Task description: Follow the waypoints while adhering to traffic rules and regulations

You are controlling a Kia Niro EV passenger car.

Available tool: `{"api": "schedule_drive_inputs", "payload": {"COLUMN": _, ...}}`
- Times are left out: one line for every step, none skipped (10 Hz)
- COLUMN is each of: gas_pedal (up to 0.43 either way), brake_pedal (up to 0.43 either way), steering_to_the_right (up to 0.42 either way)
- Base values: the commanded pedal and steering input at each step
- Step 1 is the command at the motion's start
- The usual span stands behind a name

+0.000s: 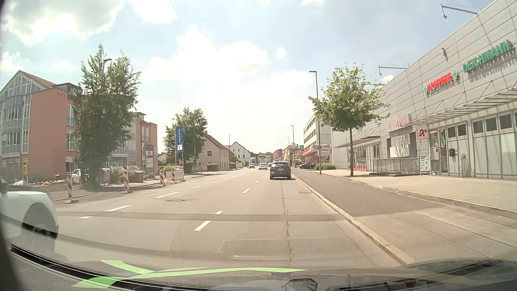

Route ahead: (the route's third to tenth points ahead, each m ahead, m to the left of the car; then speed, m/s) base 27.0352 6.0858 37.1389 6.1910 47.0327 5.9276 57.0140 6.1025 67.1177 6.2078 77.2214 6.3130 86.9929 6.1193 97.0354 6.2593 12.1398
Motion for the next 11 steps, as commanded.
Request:
{"api": "schedule_drive_inputs", "payload": {"gas_pedal": 0.177, "brake_pedal": 0.000, "steering_to_the_right": -0.005}}
{"api": "schedule_drive_inputs", "payload": {"gas_pedal": 0.177, "brake_pedal": 0.000, "steering_to_the_right": -0.005}}
{"api": "schedule_drive_inputs", "payload": {"gas_pedal": 0.177, "brake_pedal": 0.000, "steering_to_the_right": -0.005}}
{"api": "schedule_drive_inputs", "payload": {"gas_pedal": 0.177, "brake_pedal": 0.000, "steering_to_the_right": -0.005}}
{"api": "schedule_drive_inputs", "payload": {"gas_pedal": 0.177, "brake_pedal": 0.000, "steering_to_the_right": -0.005}}
{"api": "schedule_drive_inputs", "payload": {"gas_pedal": 0.177, "brake_pedal": 0.000, "steering_to_the_right": -0.005}}
{"api": "schedule_drive_inputs", "payload": {"gas_pedal": 0.157, "brake_pedal": 0.000, "steering_to_the_right": -0.005}}
{"api": "schedule_drive_inputs", "payload": {"gas_pedal": 0.157, "brake_pedal": 0.000, "steering_to_the_right": -0.005}}
{"api": "schedule_drive_inputs", "payload": {"gas_pedal": 0.157, "brake_pedal": 0.000, "steering_to_the_right": -0.004}}
{"api": "schedule_drive_inputs", "payload": {"gas_pedal": 0.157, "brake_pedal": 0.000, "steering_to_the_right": -0.004}}
{"api": "schedule_drive_inputs", "payload": {"gas_pedal": 0.157, "brake_pedal": 0.000, "steering_to_the_right": -0.004}}
